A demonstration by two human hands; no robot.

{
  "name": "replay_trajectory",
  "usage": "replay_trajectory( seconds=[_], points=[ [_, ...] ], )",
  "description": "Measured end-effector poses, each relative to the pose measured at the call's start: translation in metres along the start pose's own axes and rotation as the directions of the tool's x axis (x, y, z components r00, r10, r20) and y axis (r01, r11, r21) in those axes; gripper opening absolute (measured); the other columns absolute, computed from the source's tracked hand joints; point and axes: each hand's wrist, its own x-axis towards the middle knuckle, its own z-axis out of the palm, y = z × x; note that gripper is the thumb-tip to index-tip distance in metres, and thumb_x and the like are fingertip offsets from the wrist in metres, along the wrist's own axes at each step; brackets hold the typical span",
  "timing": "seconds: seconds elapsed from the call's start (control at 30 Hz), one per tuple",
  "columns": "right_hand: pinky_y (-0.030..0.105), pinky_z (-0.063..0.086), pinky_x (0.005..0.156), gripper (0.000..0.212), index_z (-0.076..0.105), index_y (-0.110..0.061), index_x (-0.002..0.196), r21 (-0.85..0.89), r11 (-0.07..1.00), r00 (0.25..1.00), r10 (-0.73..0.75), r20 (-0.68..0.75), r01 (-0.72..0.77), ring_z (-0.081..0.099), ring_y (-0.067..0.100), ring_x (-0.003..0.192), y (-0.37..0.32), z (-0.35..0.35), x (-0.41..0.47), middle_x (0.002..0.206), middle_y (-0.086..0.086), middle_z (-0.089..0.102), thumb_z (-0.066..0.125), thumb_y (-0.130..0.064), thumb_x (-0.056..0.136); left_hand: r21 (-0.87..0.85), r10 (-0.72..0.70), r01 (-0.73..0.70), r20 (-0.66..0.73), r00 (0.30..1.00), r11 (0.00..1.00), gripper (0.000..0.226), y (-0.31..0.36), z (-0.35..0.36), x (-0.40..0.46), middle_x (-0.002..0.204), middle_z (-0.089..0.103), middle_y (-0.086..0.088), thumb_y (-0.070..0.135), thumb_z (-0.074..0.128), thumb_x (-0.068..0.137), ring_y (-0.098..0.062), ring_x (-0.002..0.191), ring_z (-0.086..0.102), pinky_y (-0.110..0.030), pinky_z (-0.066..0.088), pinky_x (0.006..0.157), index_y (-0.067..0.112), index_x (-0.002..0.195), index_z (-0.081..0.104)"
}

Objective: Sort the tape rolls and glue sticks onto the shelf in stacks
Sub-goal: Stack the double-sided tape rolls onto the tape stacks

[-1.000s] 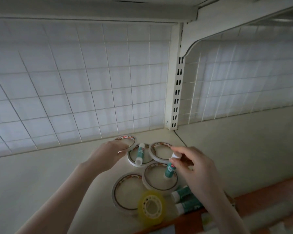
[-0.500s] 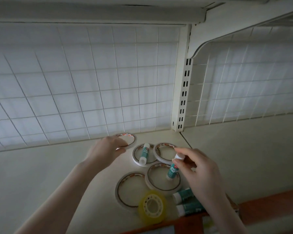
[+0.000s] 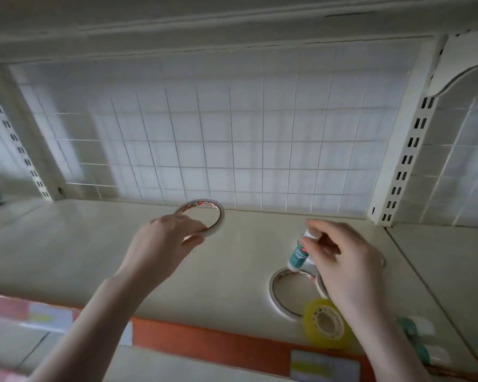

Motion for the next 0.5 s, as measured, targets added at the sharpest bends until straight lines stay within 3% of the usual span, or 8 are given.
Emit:
replay_trajectory(
  seconds=[0.17, 0.37, 0.5],
  points=[
    [0.003, 0.038, 0.065, 0.016, 0.069, -0.011, 0.088, 0.129, 0.99, 0.997, -0.069, 0.032, 0.064, 0.055, 0.01, 0.071, -0.052, 0.045, 0.0, 0.076, 0.0, 0.063, 0.07, -0.014, 0.072, 0.077, 0.015, -0.006, -0.105, 0.994, 0.997, 0.022, -0.052, -0.039, -0.037, 0.072, 0.068, 0.009, 0.013, 0.082, 0.066, -0.019, 0.066, 0.066, -0.031, 0.05, 0.051, 0.027, 0.079, 0.071],
    [0.025, 0.044, 0.062, 0.015, 0.067, -0.014, 0.084, 0.199, 0.977, 0.993, -0.088, 0.083, 0.07, 0.056, 0.012, 0.068, -0.133, 0.125, -0.014, 0.075, -0.001, 0.062, 0.073, -0.01, 0.07, 0.142, -0.004, 0.031, -0.183, 0.983, 0.989, 0.03, -0.139, -0.091, -0.087, 0.068, 0.067, 0.01, 0.012, 0.087, 0.057, -0.017, 0.058, 0.065, -0.024, 0.045, 0.045, 0.028, 0.076, 0.07],
    [0.025, 0.043, 0.063, 0.02, 0.067, -0.012, 0.082, 0.221, 0.971, 0.99, -0.113, 0.09, 0.091, 0.055, 0.013, 0.069, -0.201, 0.192, -0.031, 0.074, 0.0, 0.062, 0.077, -0.001, 0.069, 0.173, -0.012, 0.052, -0.222, 0.975, 0.984, 0.032, -0.213, -0.127, -0.119, 0.067, 0.066, 0.01, 0.013, 0.088, 0.055, -0.016, 0.057, 0.064, -0.026, 0.045, 0.043, 0.029, 0.076, 0.07]
  ],
)
